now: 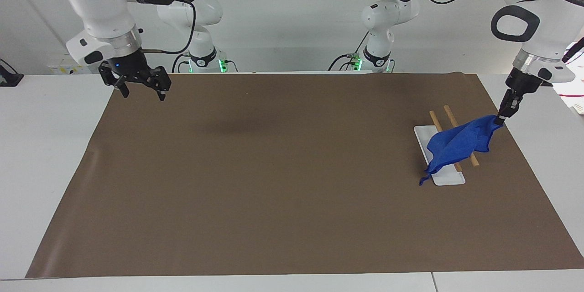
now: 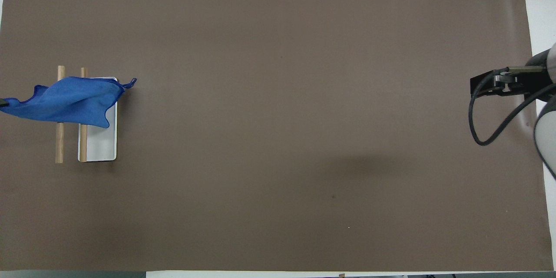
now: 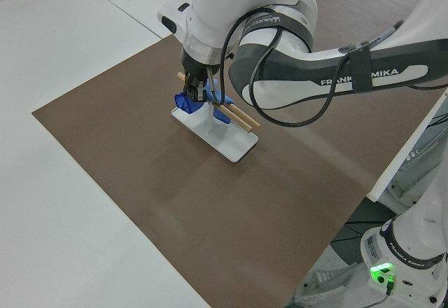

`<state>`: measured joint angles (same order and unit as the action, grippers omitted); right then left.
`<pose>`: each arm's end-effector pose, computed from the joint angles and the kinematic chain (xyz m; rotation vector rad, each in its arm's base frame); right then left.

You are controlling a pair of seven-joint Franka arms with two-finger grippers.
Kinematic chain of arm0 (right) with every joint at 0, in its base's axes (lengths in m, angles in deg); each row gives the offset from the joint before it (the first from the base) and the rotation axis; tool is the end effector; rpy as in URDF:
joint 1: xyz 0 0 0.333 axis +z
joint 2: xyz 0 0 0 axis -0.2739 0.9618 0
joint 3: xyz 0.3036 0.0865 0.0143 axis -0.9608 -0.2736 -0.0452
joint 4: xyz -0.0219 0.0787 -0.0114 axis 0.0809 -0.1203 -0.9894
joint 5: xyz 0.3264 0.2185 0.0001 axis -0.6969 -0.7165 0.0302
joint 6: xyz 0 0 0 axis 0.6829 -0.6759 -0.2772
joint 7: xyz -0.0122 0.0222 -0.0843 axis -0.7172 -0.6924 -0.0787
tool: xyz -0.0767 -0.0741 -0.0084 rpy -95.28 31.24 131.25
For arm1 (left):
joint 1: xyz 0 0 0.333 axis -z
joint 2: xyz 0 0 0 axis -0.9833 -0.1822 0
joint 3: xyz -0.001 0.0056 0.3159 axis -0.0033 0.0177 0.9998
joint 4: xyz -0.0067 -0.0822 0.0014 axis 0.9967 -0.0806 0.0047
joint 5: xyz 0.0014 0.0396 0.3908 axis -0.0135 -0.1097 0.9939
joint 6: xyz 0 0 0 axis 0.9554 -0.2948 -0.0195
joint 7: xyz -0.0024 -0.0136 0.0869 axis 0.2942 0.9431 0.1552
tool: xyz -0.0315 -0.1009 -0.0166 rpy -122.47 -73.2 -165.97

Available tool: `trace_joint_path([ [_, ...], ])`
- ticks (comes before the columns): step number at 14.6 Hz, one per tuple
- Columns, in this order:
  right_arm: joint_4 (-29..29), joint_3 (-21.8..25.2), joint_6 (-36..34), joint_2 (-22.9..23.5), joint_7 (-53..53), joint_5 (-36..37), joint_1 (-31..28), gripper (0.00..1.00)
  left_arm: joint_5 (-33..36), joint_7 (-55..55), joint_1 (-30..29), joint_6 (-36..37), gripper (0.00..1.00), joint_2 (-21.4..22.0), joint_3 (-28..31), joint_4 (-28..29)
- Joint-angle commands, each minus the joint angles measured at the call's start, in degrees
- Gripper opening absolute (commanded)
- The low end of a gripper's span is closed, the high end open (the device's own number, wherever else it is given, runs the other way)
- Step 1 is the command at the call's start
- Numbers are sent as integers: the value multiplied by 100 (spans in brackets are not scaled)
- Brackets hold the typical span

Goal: Right arm passes towel to left arm to hang
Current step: 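Drape the towel over the wooden rack with the left gripper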

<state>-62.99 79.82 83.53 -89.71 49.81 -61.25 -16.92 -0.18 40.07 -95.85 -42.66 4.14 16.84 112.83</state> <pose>0.5414 0.0036 0.6205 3.0563 -0.1613 -0.0140 0.5241 0.1654 0.4875 2.6440 1.2237 0.3653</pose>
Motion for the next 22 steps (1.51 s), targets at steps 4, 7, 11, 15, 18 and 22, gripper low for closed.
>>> trace_joint_path([
  [4, 73, -3, -442, -112, -194, -151, -311, 100, 65, -31, -325, -738, 0, -349, -48, 147],
  [7, 317, 41, -713, -17, -194, -203, -180, 100, 65, 31, -334, -792, 0, -428, -40, 130],
  [11, 311, 419, -750, 2, -150, -440, 6, 100, 65, 22, -352, -845, 99, -499, -40, 69],
  [15, 187, 401, -759, -60, -158, -458, 67, 100, 65, -48, -343, -390, 100, -473, -31, -352],
  [18, 178, 401, -750, -60, -185, -449, 67, 100, 91, -66, -247, 524, 100, -438, -40, -949],
  [22, 152, 401, -759, -69, -194, -449, 49, 100, 345, -250, 235, 1035, 100, -446, -110, -1320],
])
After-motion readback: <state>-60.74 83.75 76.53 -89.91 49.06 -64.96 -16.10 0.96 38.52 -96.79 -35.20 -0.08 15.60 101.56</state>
